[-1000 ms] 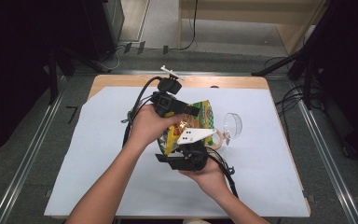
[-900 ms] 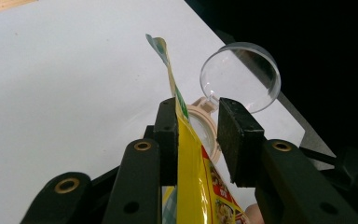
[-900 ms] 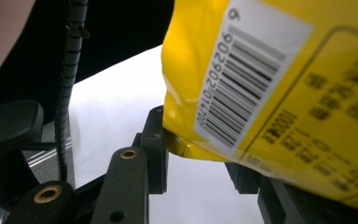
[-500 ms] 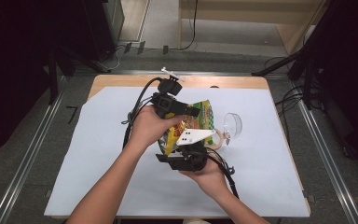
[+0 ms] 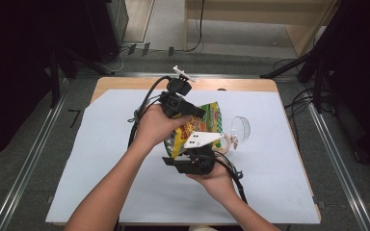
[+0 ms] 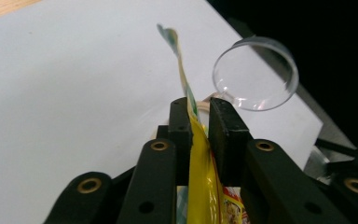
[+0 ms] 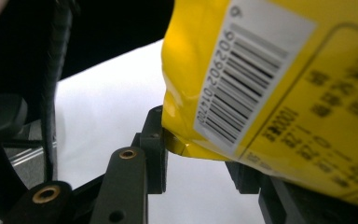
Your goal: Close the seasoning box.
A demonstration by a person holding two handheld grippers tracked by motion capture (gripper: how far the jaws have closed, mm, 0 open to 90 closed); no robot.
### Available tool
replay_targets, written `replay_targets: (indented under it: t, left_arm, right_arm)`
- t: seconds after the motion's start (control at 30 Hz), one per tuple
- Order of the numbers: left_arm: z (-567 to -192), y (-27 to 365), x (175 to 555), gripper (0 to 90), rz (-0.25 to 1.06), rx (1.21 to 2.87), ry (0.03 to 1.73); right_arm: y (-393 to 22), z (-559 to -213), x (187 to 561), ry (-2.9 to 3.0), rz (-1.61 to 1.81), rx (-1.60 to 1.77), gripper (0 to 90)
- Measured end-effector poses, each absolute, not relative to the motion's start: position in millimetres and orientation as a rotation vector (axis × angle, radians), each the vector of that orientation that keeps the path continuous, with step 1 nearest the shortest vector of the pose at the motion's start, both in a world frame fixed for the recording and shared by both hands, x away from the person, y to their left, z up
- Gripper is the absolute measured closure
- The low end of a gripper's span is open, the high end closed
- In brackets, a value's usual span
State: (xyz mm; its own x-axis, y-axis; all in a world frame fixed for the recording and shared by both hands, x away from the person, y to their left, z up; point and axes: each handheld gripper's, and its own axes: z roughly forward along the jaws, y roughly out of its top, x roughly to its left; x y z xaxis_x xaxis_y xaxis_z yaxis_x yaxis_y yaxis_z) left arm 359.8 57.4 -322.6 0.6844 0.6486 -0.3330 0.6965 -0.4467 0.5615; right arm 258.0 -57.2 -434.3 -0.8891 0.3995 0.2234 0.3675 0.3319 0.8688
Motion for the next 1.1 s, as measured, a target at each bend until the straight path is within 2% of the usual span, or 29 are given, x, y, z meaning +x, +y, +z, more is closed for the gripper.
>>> replay_targets:
  t: [0.4, 1.1]
  left_arm:
    - [-308.8, 52.2, 359.1, 83.2, -0.022, 2.255, 1.035]
    - [-313.1, 52.9, 366.6, 83.1, -0.047, 2.221, 1.059]
  right_arm:
    - [-57.8, -426.1, 258.4, 2.513, 1.764, 0.765, 64.3]
    - [-59.0, -423.1, 263.5, 2.520, 1.708, 0.740, 64.1]
